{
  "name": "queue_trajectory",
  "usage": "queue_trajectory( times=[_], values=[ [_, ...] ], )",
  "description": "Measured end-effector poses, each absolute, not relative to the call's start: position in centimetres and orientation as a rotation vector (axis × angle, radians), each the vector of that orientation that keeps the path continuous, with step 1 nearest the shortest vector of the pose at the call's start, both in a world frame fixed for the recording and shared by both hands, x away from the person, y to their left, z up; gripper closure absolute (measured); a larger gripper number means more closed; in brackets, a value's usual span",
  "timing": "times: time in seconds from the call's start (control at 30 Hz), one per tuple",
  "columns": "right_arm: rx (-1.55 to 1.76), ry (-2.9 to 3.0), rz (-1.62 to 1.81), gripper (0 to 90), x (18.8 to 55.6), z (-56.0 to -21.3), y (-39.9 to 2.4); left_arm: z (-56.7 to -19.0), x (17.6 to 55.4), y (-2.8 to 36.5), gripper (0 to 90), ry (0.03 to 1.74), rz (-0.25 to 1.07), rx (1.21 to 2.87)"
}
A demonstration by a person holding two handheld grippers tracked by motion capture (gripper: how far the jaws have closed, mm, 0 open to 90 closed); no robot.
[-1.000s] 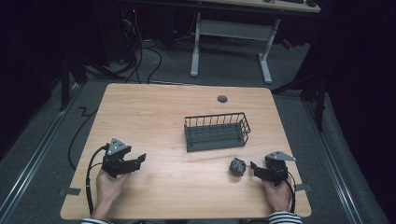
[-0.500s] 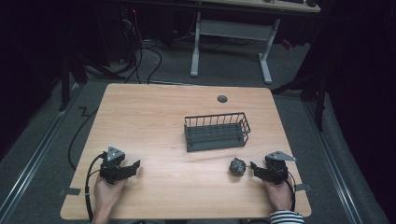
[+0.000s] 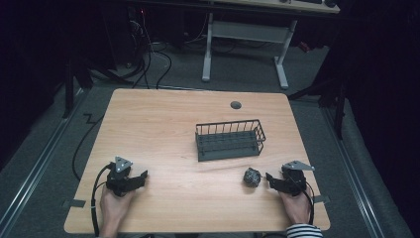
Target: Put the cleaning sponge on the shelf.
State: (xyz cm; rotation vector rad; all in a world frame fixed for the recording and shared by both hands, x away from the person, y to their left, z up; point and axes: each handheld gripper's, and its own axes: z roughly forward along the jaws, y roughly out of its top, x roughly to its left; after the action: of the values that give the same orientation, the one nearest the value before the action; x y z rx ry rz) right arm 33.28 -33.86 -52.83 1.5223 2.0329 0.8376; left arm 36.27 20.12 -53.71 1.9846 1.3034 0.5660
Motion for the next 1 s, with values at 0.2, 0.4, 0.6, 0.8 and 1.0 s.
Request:
queue_trajectory(
  times=[0.2, 0.4, 0.6, 0.8, 1.0],
  values=[
    [1.510, 2.041, 0.865, 27.5, 32.6, -52.7, -34.1, -53.7, 36.3, 20.1, 27.2, 1.302, 0.561, 1.984],
    [1.497, 2.033, 0.902, 27.6, 31.5, -52.3, -34.4, -53.7, 36.3, 20.1, 27.0, 1.303, 0.563, 1.983],
    [1.466, 2.047, 0.905, 27.6, 30.5, -52.1, -34.2, -53.7, 36.3, 20.1, 26.9, 1.304, 0.564, 1.984],
    [1.426, 2.089, 0.902, 28.9, 29.9, -51.9, -33.9, -53.7, 36.2, 20.1, 26.9, 1.305, 0.562, 1.986],
    [1.393, 2.108, 0.899, 28.9, 29.1, -51.6, -33.3, -53.7, 36.2, 20.1, 26.8, 1.305, 0.562, 1.986]
  ],
)
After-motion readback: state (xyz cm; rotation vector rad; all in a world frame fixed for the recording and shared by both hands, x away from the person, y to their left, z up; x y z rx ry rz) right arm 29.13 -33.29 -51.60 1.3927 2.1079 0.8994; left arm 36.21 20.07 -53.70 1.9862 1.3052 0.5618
